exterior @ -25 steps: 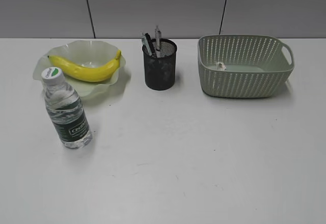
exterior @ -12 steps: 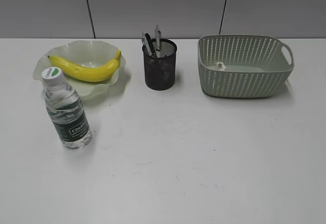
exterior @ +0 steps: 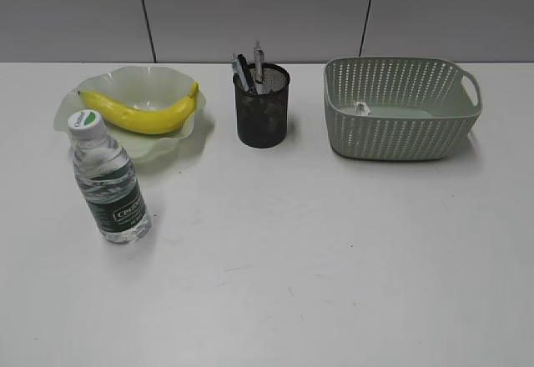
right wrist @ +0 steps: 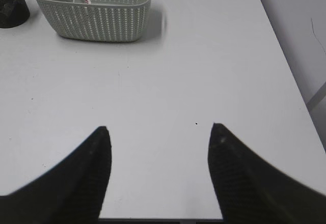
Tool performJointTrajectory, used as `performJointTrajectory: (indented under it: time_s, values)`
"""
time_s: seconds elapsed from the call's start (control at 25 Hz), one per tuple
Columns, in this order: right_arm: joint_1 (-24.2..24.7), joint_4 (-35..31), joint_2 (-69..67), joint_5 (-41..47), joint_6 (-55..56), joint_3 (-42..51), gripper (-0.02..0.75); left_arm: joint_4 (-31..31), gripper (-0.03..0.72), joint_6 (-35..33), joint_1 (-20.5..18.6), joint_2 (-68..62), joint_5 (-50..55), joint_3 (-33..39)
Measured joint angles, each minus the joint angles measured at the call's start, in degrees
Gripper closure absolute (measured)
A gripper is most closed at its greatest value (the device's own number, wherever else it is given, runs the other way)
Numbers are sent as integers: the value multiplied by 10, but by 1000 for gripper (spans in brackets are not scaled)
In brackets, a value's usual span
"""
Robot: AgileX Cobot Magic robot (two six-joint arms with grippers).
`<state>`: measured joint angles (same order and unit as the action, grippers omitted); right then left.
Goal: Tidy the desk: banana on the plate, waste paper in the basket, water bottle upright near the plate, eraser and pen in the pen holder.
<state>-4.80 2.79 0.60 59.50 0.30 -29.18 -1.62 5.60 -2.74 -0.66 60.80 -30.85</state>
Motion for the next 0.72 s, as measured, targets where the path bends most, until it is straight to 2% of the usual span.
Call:
performJointTrajectory:
  time_s: [0.2,0.72]
  values:
    - [0,0,0,0,0,0,258,28,447,-41,0,0,0,0]
    - [0,0,0,0,0,0,258,28,447,-44,0,0,0,0]
